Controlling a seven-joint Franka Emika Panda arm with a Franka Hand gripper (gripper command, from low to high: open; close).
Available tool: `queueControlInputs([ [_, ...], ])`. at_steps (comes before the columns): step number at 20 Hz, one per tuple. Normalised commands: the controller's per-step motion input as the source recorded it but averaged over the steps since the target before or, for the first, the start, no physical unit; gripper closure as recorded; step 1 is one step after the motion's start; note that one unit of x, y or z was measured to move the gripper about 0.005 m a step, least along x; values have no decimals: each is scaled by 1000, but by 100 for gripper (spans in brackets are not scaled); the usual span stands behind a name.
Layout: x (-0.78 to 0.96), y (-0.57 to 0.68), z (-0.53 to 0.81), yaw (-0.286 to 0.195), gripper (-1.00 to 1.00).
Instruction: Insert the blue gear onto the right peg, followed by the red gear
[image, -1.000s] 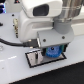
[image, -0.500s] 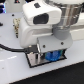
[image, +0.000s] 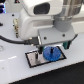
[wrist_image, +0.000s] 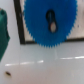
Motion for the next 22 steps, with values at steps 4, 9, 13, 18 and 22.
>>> queueControlInputs([
  [4,-787,154,46,0,-100],
  [9,-805,249,13,0,-100],
  [13,-694,303,0,0,-100],
  [18,-519,376,-23,0,-100],
  [22,-374,460,-31,0,-100],
])
